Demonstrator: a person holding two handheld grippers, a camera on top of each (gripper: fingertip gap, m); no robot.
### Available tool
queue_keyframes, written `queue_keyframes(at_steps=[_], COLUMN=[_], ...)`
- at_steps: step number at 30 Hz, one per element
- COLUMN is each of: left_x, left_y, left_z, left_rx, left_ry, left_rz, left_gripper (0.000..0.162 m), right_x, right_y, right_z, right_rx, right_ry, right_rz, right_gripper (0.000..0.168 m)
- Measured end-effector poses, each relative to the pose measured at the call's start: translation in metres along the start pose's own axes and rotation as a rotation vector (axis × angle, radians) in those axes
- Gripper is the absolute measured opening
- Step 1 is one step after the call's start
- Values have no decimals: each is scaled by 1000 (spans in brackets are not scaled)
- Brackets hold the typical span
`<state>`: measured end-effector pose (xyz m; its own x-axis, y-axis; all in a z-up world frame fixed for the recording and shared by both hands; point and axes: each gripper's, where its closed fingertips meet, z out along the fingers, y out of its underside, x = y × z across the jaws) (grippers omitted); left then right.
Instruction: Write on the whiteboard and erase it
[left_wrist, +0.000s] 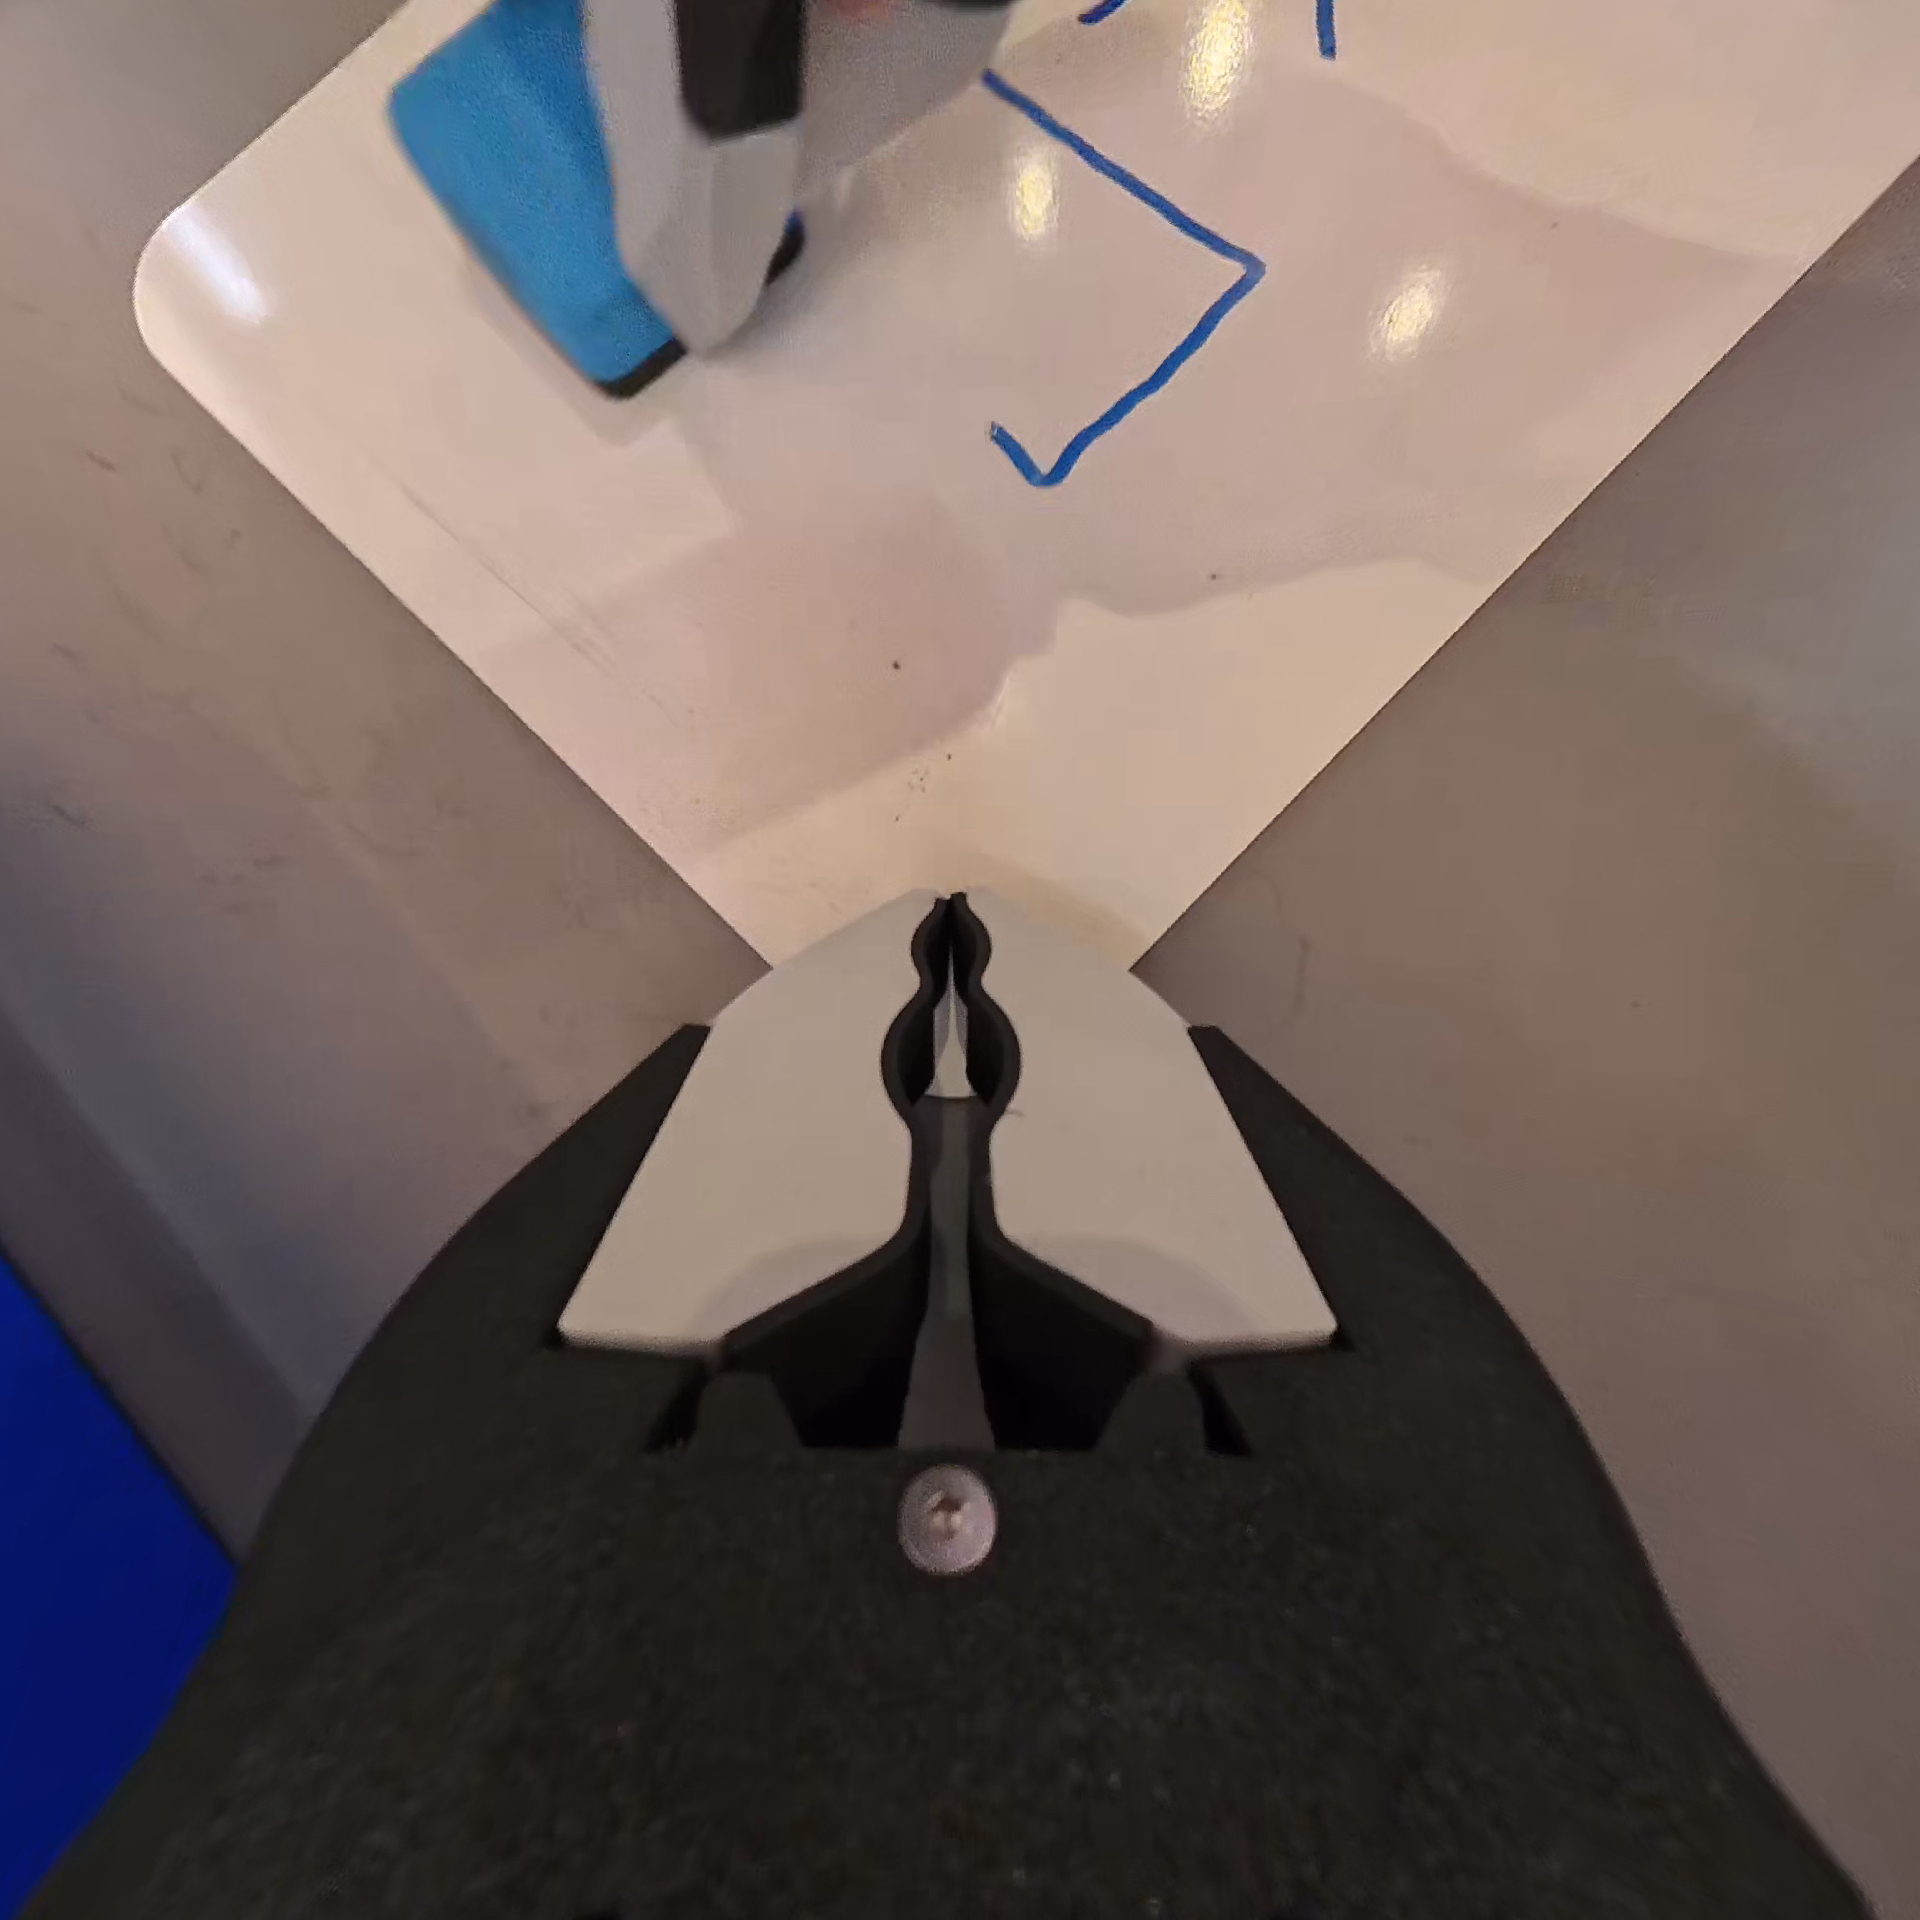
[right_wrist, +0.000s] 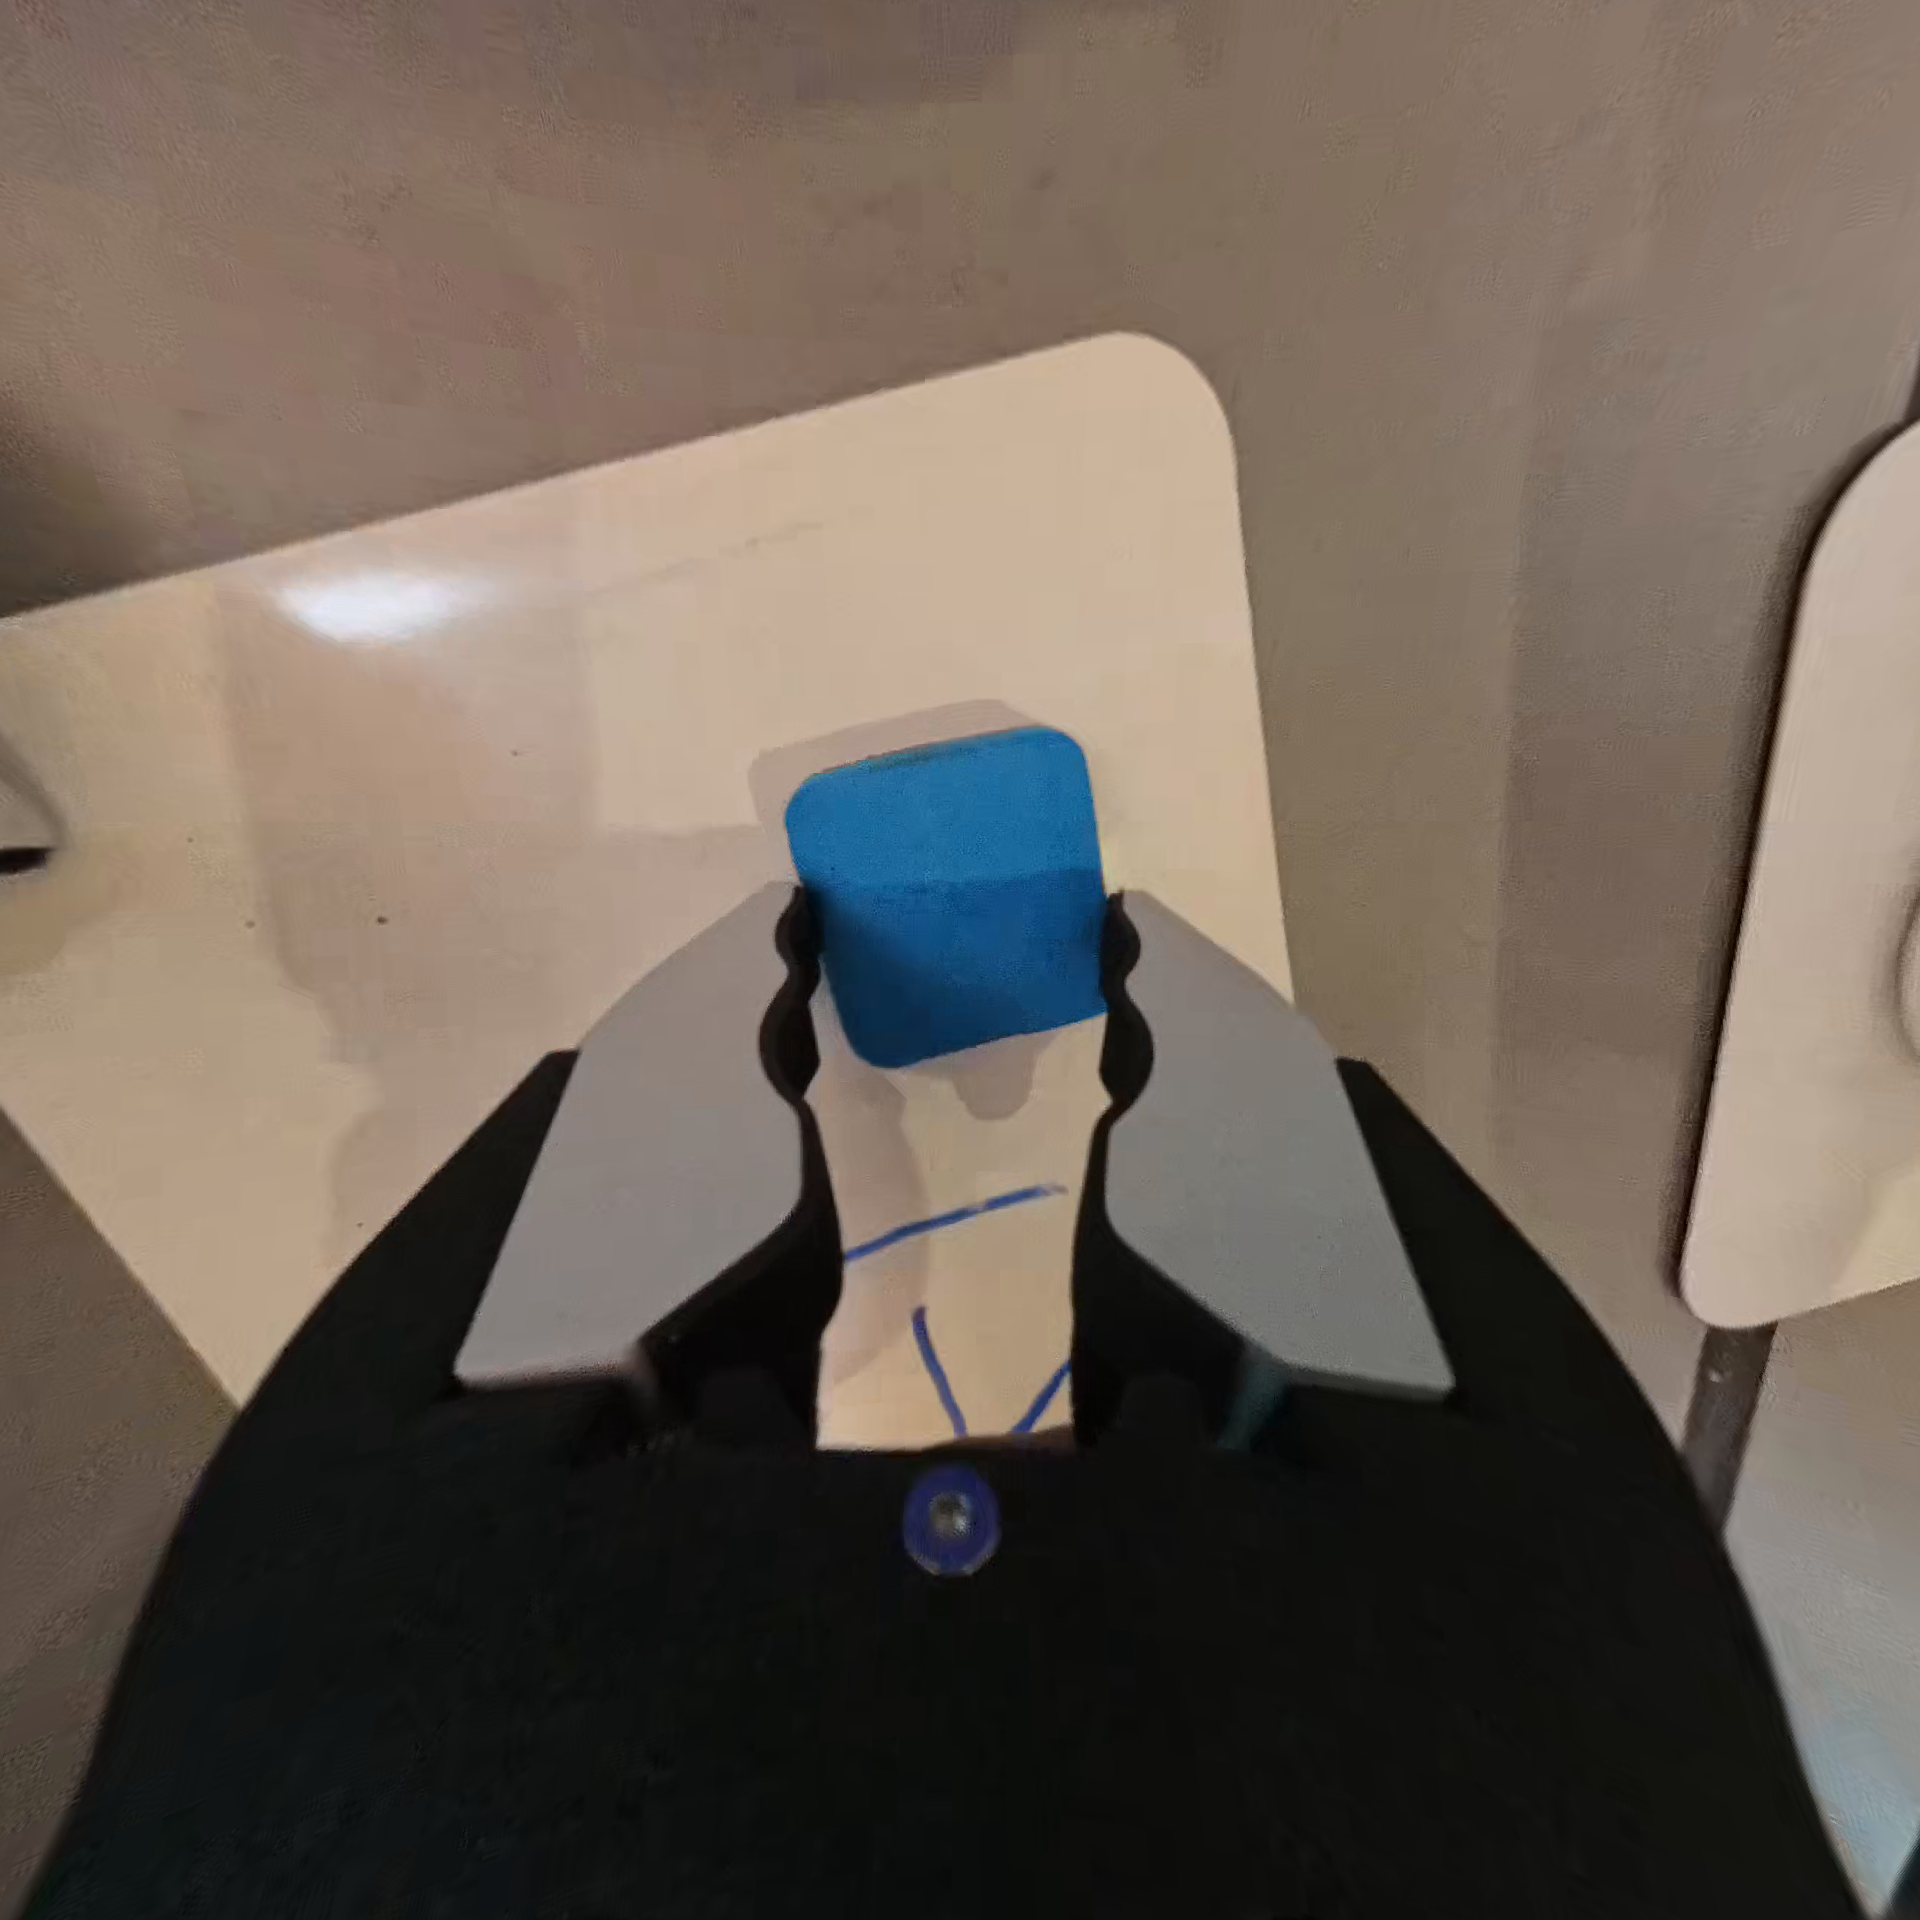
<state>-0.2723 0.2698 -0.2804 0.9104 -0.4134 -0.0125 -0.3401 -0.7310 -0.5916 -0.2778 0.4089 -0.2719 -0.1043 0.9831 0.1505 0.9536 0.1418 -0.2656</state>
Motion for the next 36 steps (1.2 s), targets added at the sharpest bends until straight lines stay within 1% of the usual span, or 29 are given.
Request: queue_keyframes(at_steps=[1,2,4,5,6,8,9,10,11,13,14,15,16,17,18,19,20,22,23,24,25,27,28,29,30,32,33,34,36], left_x=[0,-1,-1,-2,-2,-2,-3,-5,-5,-6,-6,-6,-6,-6,-6,-7,-7,-6,-6,-5,-4,-4,-3,-3,-3,-2,-2,-2,-2], left_y=[0,-1,-1,-1,-1,-1,-2,-2,-3,-2,-1,-1,-1,-1,-1,-2,-2,-2,-1,0,0,-1,-2,-2,-3,-2,-1,-1,-2], left_z=[0,1,1,1,1,1,1,2,2,2,1,1,1,1,1,1,2,1,1,0,0,1,1,2,2,1,1,1,1], left_rx=[-2,-4,-2,1,3,4,5,5,7,12,13,14,13,8,0,-8,-12,-4,0,0,1,-1,-2,-1,1,5,5,4,-1], left_ry=[0,0,-8,-9,-9,-3,-3,-4,-2,-3,-6,-8,-9,-8,-8,-7,-8,-19,-21,-18,-17,-9,-3,2,5,2,-3,-7,-8], left_rz=[0,1,3,3,3,3,1,-2,-4,-5,-6,-4,-3,-1,-1,0,5,14,15,14,11,10,10,8,6,5,9,10,16], left_gripper=[0,0,0,0,0,0,0,0,0,0,0,0,0,0,0,0,0,0,0,0,0,0,0,0,0,0,0,0,0], right_x=[3,19,61,66,58,14,0,-1,15,57,62,57,34,0,-28,-39,-33,14,30,35,24,-30,-52,-59,-50,-4,6,1,-46], right_y=[-3,4,31,37,33,9,5,10,25,67,75,72,57,35,20,17,24,67,84,91,85,48,37,38,48,88,98,93,56], right_z=[1,2,2,2,2,1,-1,-3,-5,-9,-9,-10,-10,-9,-9,-10,-11,-14,-16,-17,-17,-16,-17,-18,-19,-22,-23,-23,-20], right_rx=[-16,-44,-88,-87,-79,-56,-65,-68,-71,-101,-94,-94,-84,-47,-24,-24,-31,-68,-71,-70,-67,-12,3,3,-3,-54,-73,-75,-31], right_ry=[4,7,40,15,-2,-31,-19,-8,14,14,9,36,21,-24,-25,10,24,50,41,48,51,0,-5,-7,-2,38,44,54,14], right_rz=[7,71,212,271,263,90,22,-6,37,279,318,278,205,119,18,-55,-35,183,284,313,276,122,51,30,66,265,316,289,132], right_gripper=[52,52,52,52,52,52,52,52,52,53,52,52,52,52,52,52,52,52,52,52,52,52,52,52,52,52,52,52,52])
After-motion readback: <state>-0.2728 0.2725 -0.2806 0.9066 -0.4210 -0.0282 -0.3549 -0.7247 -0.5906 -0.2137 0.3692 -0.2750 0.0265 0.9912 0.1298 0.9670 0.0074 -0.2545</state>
